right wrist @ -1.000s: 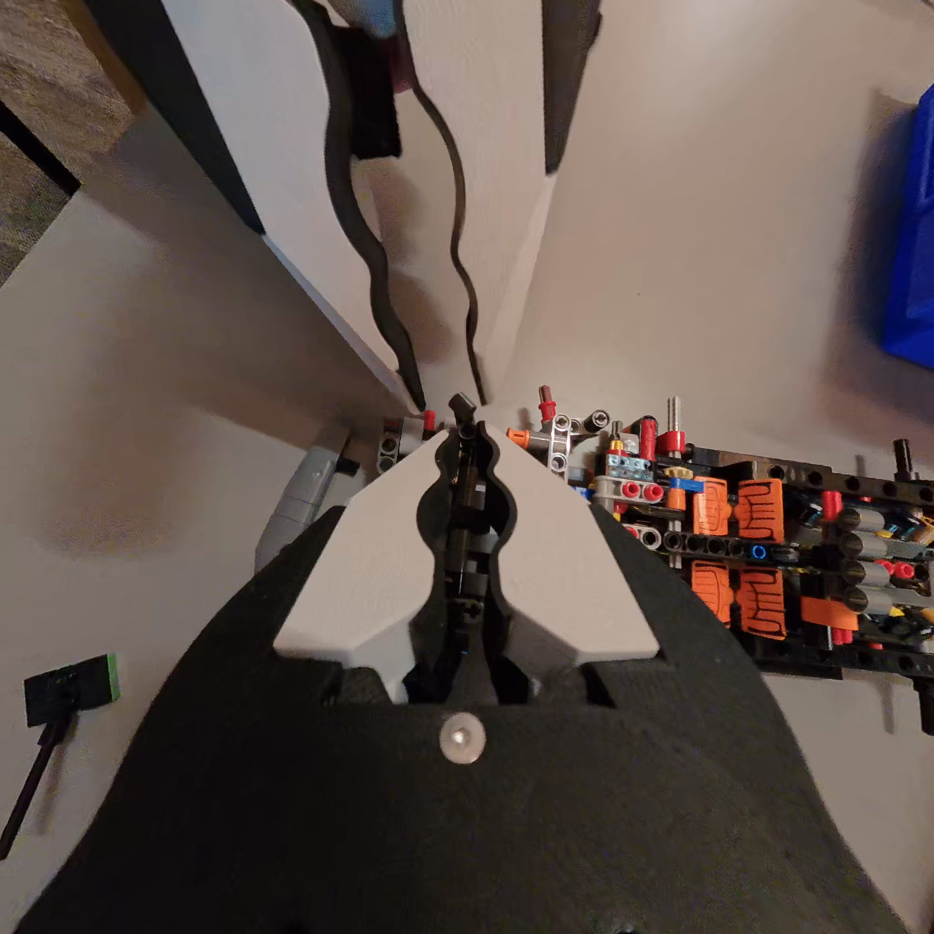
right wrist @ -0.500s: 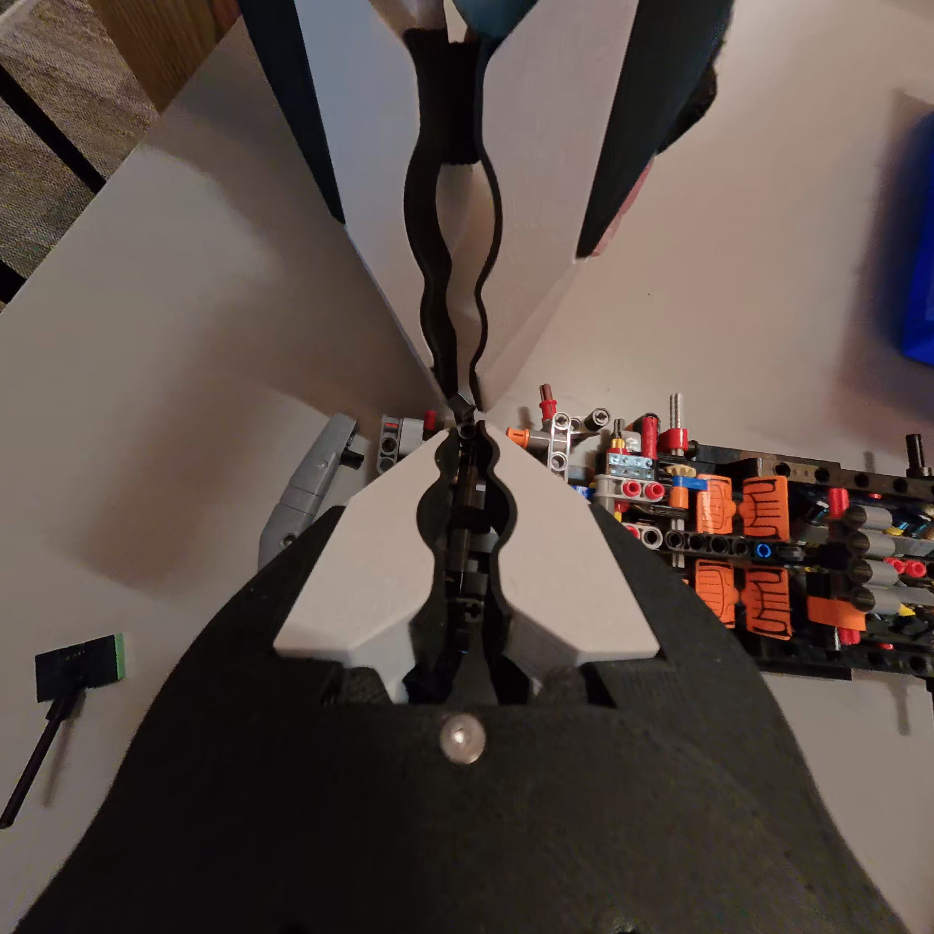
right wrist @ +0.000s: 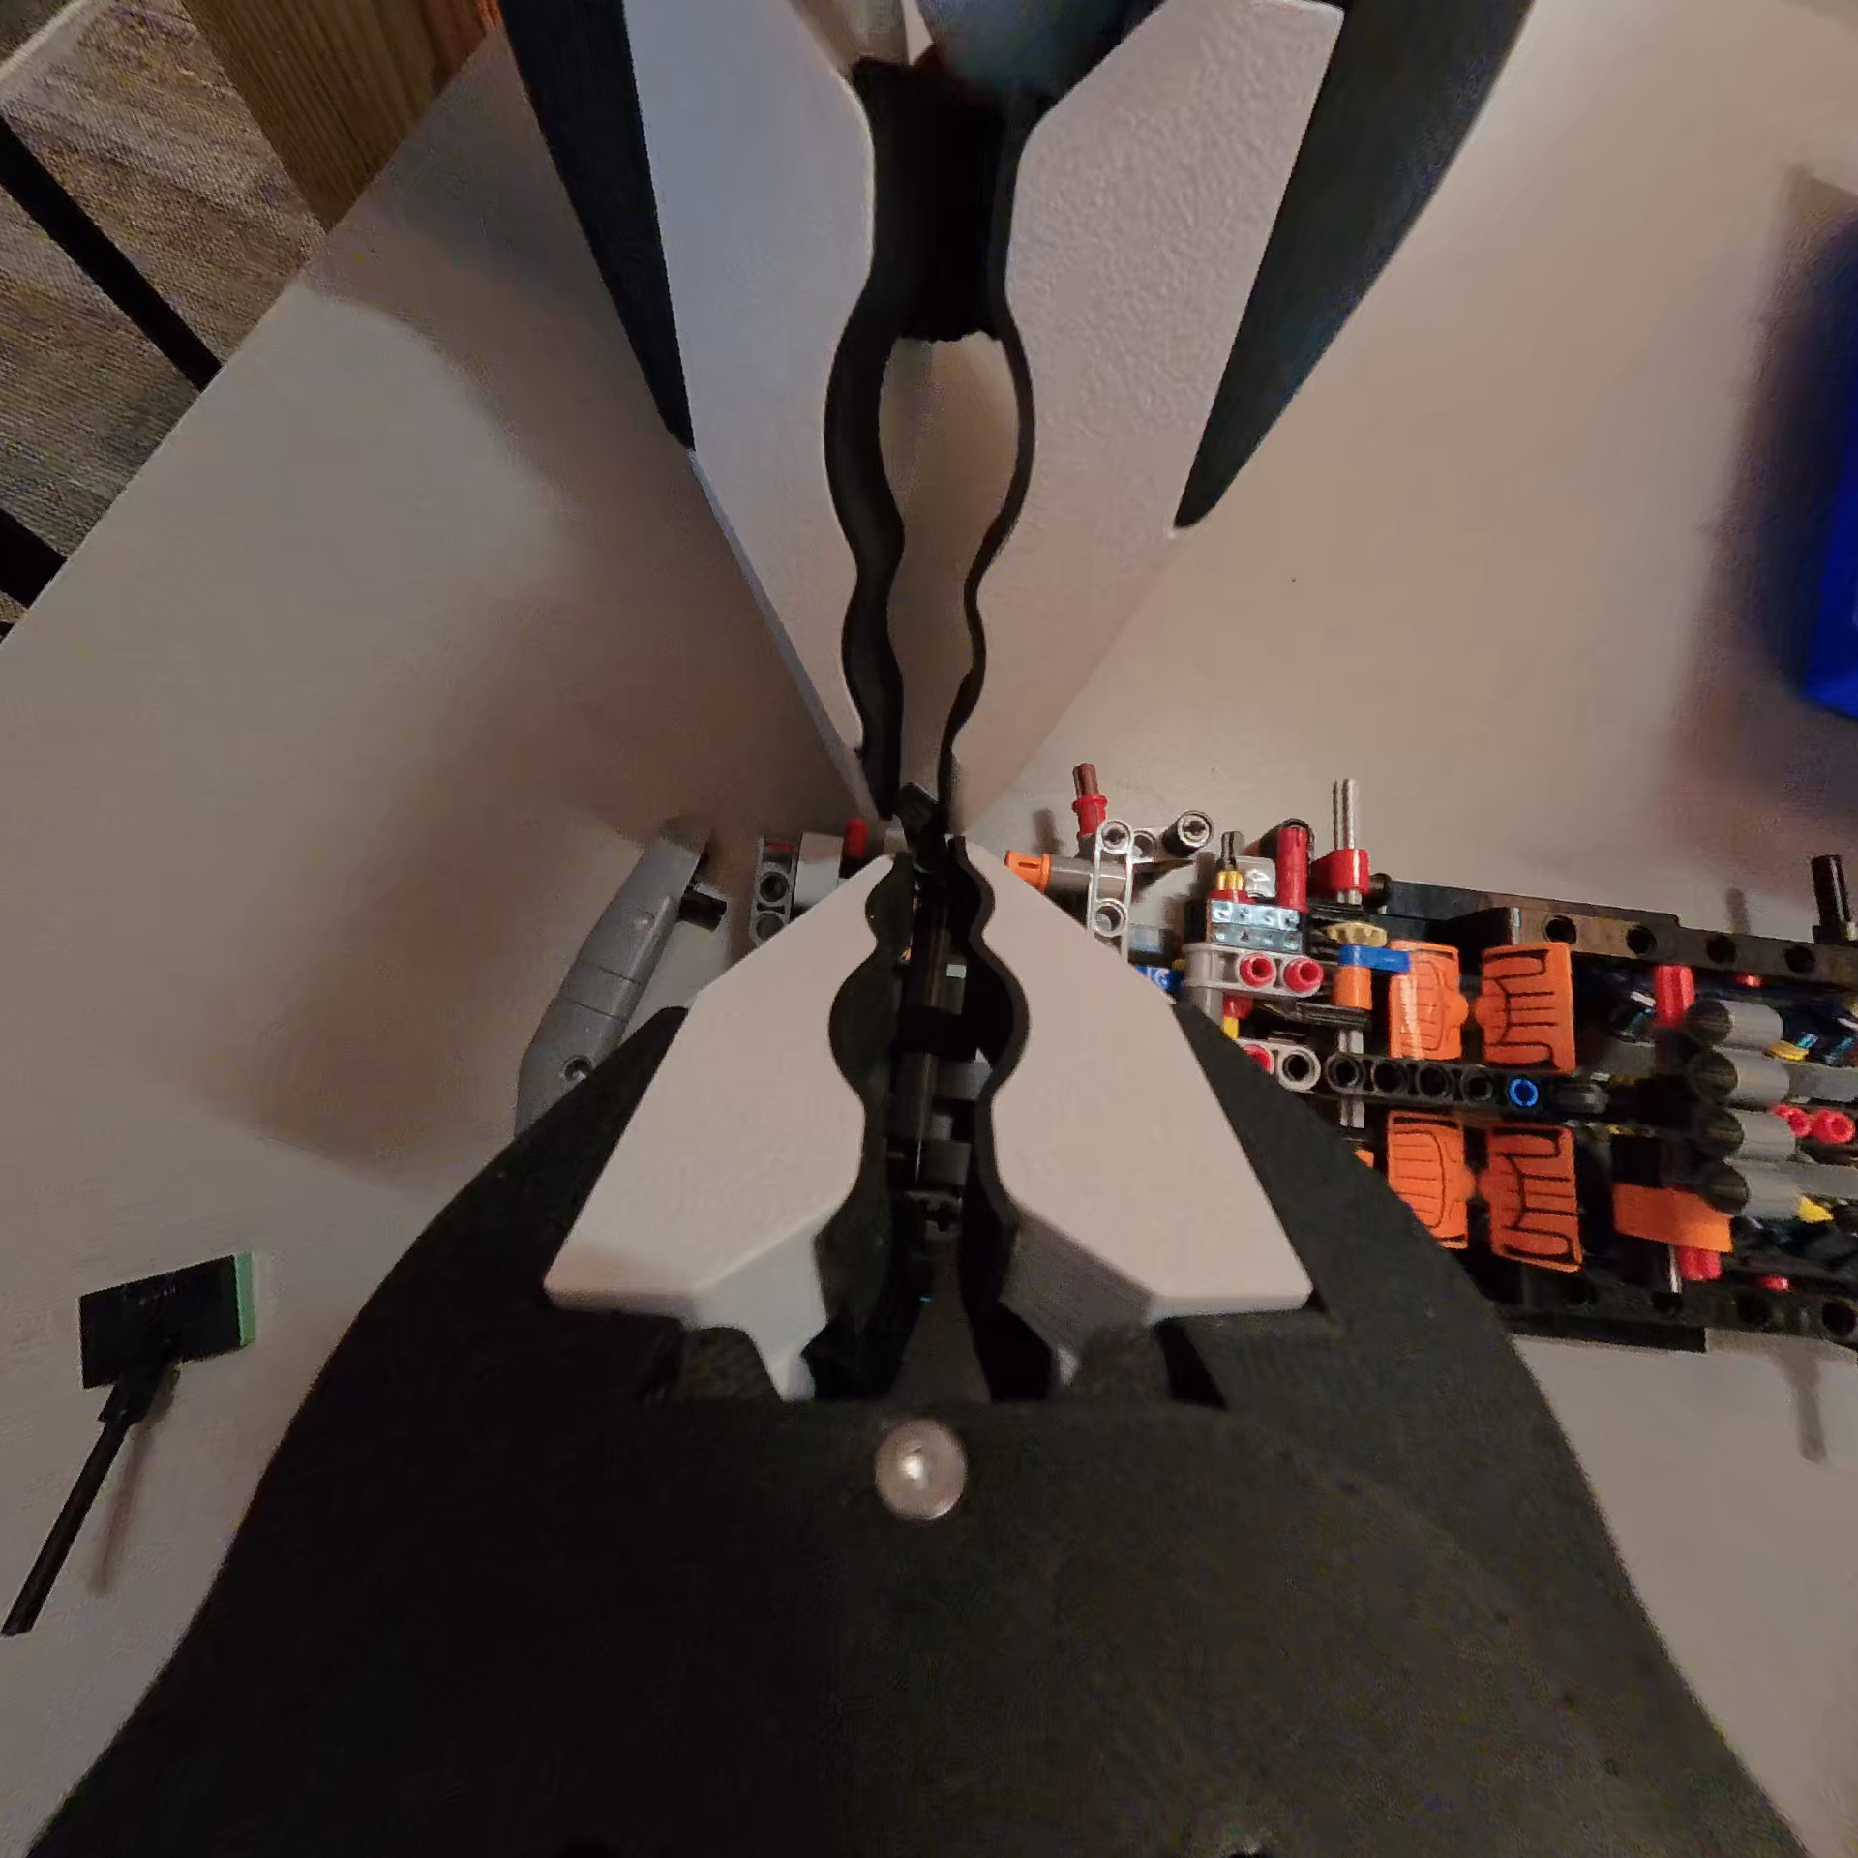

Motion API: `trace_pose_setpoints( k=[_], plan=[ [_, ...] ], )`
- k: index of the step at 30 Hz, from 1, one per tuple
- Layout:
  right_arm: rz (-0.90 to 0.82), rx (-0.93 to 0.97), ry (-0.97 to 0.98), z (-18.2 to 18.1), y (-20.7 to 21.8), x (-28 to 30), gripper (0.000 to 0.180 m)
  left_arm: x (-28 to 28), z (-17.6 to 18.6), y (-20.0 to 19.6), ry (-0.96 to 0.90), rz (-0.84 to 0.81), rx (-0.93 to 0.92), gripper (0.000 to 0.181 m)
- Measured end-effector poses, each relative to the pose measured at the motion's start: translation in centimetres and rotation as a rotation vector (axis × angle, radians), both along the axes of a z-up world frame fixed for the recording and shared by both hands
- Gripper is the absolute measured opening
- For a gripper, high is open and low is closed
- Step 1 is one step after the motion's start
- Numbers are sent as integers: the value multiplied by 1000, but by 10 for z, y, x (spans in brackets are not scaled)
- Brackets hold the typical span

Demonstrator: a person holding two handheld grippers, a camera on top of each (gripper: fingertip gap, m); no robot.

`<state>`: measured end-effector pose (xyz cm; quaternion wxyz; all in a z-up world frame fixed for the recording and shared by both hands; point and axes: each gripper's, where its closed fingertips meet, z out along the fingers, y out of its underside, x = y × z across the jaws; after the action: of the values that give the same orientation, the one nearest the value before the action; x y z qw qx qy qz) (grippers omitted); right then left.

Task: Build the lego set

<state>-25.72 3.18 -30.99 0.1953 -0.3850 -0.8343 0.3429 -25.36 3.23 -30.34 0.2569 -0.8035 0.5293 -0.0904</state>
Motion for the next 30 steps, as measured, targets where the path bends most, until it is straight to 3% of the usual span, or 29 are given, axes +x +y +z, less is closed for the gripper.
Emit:
trace_pose_setpoints(
  k=[1, 20, 24, 30],
  plan=[
    [-1, 0, -1, 0, 0, 0, 5, 0, 0, 0, -9, 32, -9, 7],
    [-95, 7, -7, 0, 1, -4, 4, -7, 0, 4, -130, 524, -75, 6],
    [-120, 11, -10, -1, 2, -5, 4, -8, -1, 5, -132, 554, -86, 6],
    [-120, 7, 22, 3, 1, -8, 7, -9, 0, 5, -53, 410, -59, 6]
  ],
)
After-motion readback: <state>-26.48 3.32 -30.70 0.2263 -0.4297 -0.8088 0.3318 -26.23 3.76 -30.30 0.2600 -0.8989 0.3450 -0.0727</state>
